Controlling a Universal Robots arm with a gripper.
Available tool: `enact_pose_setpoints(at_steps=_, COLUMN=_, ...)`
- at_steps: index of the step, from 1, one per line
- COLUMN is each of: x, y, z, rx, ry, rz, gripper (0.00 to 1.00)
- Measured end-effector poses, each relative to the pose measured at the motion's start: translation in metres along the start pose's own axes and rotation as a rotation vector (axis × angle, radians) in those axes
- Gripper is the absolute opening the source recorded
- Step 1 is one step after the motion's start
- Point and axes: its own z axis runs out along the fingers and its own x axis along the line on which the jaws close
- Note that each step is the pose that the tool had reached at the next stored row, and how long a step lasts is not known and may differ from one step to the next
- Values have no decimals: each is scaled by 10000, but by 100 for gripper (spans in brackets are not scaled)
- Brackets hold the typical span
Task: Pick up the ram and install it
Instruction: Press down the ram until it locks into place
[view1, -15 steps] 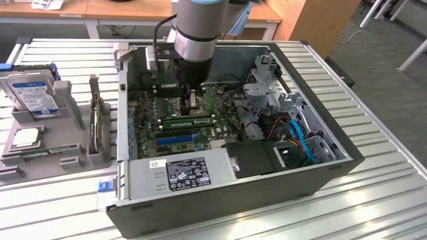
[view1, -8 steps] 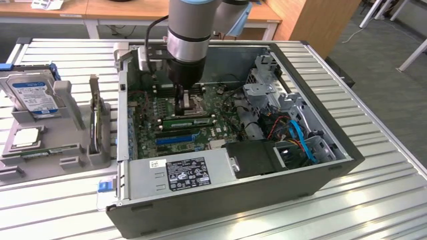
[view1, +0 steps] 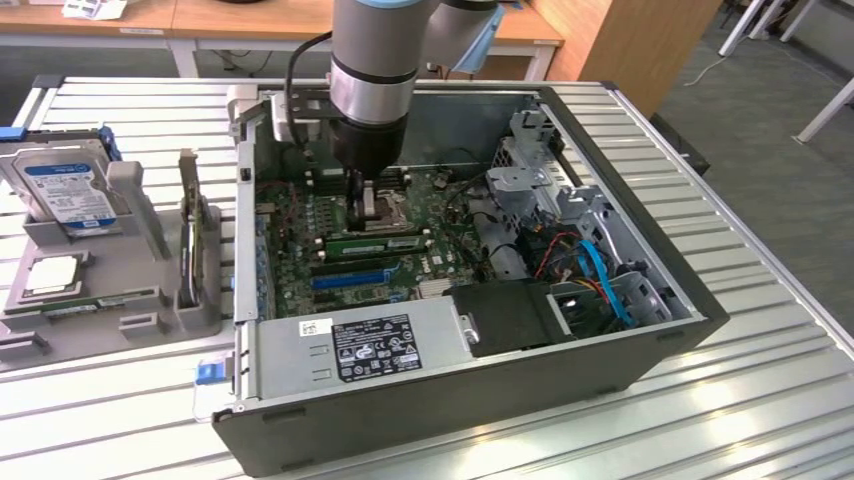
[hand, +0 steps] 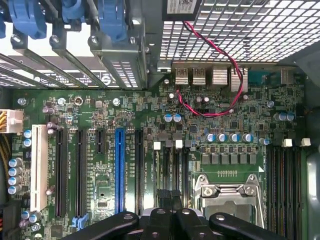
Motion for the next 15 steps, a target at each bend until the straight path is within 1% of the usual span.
enact_pose_setpoints(at_steps=3, x=1, y=30, z=1, rx=0, ry=0, rz=0, gripper=10)
enact_pose_setpoints(at_steps=8, x=1, y=32, z=3, rx=0, ry=1, rz=-2, gripper=10)
enact_pose_setpoints(at_steps=15, x=3, y=29, z=60, rx=0, ry=0, rz=-1, gripper=10)
